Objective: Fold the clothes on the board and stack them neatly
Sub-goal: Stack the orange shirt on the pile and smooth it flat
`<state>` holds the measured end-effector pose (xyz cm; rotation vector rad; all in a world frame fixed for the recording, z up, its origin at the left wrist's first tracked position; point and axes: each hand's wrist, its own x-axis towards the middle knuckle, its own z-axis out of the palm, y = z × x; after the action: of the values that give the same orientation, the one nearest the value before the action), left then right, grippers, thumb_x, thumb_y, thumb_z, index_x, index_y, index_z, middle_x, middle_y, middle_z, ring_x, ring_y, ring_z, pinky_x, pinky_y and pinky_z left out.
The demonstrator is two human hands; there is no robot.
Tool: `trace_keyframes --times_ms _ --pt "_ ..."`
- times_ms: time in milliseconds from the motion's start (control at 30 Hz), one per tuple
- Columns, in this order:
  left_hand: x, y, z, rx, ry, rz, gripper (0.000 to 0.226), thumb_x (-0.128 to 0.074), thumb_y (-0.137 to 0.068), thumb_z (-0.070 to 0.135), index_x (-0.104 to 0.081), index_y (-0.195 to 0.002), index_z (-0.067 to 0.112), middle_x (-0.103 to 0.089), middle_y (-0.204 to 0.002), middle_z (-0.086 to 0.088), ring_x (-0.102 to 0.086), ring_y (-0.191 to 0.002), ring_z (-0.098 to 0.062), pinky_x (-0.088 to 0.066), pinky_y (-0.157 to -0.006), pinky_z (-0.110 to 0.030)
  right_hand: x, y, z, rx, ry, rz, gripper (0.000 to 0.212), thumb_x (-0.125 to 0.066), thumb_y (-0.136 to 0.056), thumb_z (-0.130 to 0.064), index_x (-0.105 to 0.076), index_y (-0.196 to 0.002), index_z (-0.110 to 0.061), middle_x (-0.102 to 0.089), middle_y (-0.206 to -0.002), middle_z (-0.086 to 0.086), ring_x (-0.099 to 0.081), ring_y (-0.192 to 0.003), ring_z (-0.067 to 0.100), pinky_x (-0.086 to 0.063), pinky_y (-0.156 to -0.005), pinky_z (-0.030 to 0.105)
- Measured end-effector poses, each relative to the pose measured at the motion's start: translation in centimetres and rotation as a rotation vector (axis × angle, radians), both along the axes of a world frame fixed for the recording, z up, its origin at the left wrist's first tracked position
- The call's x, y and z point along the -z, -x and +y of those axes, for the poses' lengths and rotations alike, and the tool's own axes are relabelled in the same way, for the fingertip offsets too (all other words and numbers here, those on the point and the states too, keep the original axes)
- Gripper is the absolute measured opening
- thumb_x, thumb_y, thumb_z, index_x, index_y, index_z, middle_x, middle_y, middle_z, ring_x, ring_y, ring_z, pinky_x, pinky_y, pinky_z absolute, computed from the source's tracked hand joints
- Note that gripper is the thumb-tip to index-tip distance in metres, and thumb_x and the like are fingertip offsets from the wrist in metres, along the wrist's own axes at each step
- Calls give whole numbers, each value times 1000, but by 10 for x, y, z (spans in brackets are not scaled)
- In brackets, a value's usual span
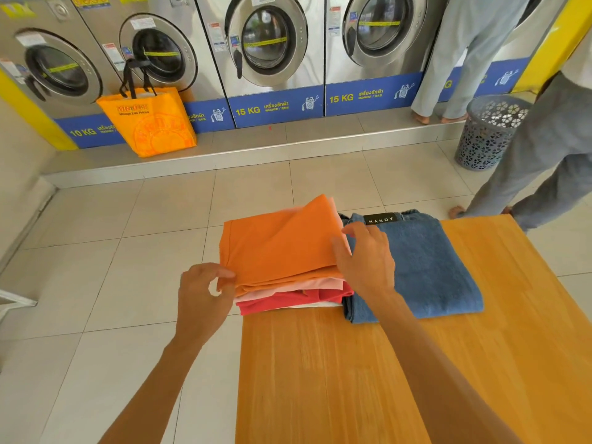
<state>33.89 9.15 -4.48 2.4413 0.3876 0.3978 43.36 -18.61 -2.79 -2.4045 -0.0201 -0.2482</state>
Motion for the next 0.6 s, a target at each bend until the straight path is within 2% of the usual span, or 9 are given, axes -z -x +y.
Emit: trace_keyframes --times_ms 100,200,267,367,433,467,500,533,600 --pt "-10 -17 -14 -3 -95 -129 16 -60 -88 13 -69 -98 21 -65 -113 2 -53 -111 -20 -45 -94 -35 0 -17 15 25 36 191 45 -58 -89 -54 -55 -118 -19 -61 -112 3 -57 -104 25 -52 -73 41" --pt "-15 -45 -33 98 -163 -160 26 -50 -96 8 -66 -115 15 -62 -127 -4 -52 -123 -22 -41 -104 -32 10 -29 19 22 -26 301 32 -50 -97 -47 -55 -99 -16 -64 -93 5 -63 -86 28 -51 -66 39" --pt "-8 -61 -45 150 -194 4 38 -40 -104 23 -53 -138 13 -47 -148 -8 -37 -141 -26 -28 -117 -39 15 -34 11 34 -98 340 31 -48 -100 -41 -53 -80 -17 -60 -76 3 -61 -74 27 -47 -59 35" --pt "18 -70 -48 151 -314 304 62 -19 -105 45 -11 -158 14 -8 -165 -6 -4 -153 -23 -7 -122 -50 17 -39 -3 48 -76 450 39 -51 -100 -34 -46 -65 -16 -52 -63 3 -53 -62 25 -44 -56 33" --pt "28 -72 -46 95 -347 338 68 -13 -102 52 -3 -158 15 0 -166 -5 1 -153 -23 -3 -121 -54 8 -43 -1 48 84 494 26 -52 -97 -29 -53 -77 -13 -58 -75 5 -57 -70 26 -47 -62 36" --pt "29 -74 -47 67 -350 327 70 -11 -101 54 -5 -158 14 -1 -166 -6 1 -153 -24 -1 -121 -55 1 -46 3 54 185 457 13 -54 -94 -24 -55 -89 -12 -60 -86 7 -59 -80 28 -47 -65 37" --pt "28 -77 -50 53 -359 311 71 -9 -100 54 -8 -158 13 -3 -166 -7 1 -153 -24 1 -121 -54 -6 -49 10 56 265 365 12 -55 -90 -17 -54 -101 -12 -59 -96 8 -58 -89 29 -46 -68 38" --pt "26 -79 -55 58 -383 295 71 -8 -100 54 -9 -158 14 -5 -166 -6 1 -153 -24 2 -121 -53 -11 -53 19 42 314 245 24 -55 -86 -10 -53 -109 -12 -58 -105 9 -56 -97 29 -46 -73 40" --pt "25 -84 -66 121 -435 264 66 -9 -101 49 -9 -158 16 -3 -166 -4 3 -153 -23 4 -121 -52 -21 -57 42 -41 261 1 36 -55 -85 -6 -56 -120 -14 -57 -122 9 -54 -110 28 -47 -86 41"
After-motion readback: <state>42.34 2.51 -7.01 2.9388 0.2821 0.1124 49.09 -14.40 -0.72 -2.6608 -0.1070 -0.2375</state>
